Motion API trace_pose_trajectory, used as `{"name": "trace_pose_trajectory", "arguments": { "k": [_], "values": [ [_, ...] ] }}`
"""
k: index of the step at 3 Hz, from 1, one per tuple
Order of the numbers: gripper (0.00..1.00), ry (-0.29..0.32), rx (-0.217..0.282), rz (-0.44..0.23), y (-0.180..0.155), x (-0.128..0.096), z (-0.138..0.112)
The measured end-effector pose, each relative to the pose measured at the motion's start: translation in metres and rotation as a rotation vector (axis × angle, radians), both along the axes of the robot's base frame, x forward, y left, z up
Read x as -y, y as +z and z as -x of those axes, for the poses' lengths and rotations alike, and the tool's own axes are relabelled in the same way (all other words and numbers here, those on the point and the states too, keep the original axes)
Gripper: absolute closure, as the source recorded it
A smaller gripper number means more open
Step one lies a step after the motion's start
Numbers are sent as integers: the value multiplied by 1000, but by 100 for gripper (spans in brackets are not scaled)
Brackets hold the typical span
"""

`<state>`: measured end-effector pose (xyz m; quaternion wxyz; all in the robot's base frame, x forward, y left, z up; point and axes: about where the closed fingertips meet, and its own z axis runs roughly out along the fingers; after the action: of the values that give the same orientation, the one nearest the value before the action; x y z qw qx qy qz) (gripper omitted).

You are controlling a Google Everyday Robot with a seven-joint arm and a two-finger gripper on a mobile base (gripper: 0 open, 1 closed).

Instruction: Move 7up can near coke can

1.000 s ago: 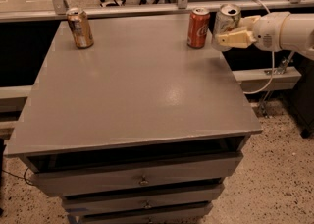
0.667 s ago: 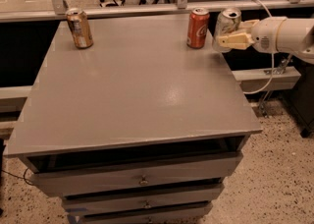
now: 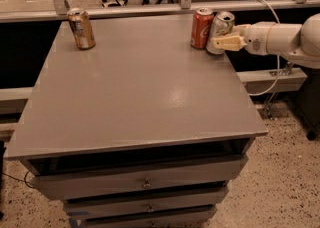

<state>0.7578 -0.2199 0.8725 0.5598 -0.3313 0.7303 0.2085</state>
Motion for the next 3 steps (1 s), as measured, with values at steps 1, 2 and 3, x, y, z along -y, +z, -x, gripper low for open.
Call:
{"name": "trace_pose_trajectory", "arguments": {
  "k": [1,2,3],
  "values": [
    [100,38,-22,-14,-14,-17,-16],
    [100,54,-35,-16,-20,-23,-23],
    [83,54,-35,-16,-20,-23,-23]
  ]
}}
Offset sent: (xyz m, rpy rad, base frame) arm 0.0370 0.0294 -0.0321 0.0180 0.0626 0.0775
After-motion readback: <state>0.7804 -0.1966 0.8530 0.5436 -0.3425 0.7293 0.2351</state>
